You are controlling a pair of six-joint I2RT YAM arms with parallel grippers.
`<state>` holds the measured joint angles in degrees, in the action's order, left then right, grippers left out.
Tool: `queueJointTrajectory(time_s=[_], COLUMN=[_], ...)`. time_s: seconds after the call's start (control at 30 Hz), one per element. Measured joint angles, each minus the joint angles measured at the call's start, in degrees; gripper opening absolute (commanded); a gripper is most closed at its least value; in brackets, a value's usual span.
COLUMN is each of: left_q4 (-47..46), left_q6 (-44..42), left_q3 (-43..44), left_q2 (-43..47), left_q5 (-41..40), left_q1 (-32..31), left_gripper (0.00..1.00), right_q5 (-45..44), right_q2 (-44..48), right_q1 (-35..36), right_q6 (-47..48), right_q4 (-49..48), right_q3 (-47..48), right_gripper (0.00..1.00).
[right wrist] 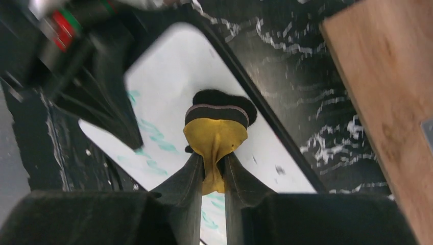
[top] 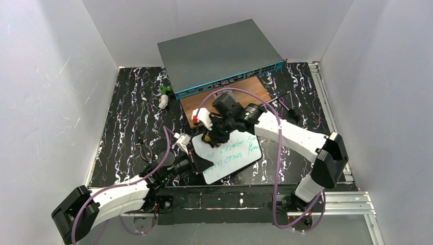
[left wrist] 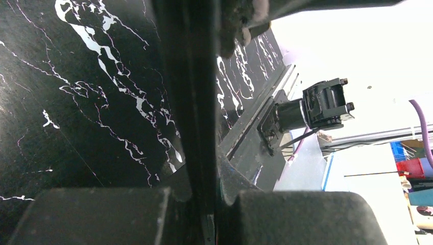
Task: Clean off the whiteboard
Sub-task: Erase the whiteboard at the center of the board.
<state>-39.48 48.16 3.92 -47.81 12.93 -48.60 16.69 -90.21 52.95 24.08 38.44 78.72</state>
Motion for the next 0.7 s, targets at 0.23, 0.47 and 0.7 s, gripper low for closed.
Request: queueJointTrajectory(time_s=[0.23,0.47,0.7], left_q4=[0.83,3.78,4.00], left_q6=[1.14,2.19,2.89], left_q3=[0.52,0.52,0.52], left_q2=[-0.17,2.60,2.78], left_q5=[-0.17,-0.92,-1.07], left_q1=[0.02,0.11,0.11], left_gripper=[0.00,0.00,0.00], right_q5=[-4.48,-7.98,-12.04], right_q2=[-3.93,3.67,5.68], right_q1=[5.05,-6.12,-19.19], right_q6=[-3.43,-3.98,-3.23], right_q4=[-1.05,-7.19,-10.16], right_q3=[5.84,-7.61,-15.19], right_gripper=[0.01,0.01,0.01])
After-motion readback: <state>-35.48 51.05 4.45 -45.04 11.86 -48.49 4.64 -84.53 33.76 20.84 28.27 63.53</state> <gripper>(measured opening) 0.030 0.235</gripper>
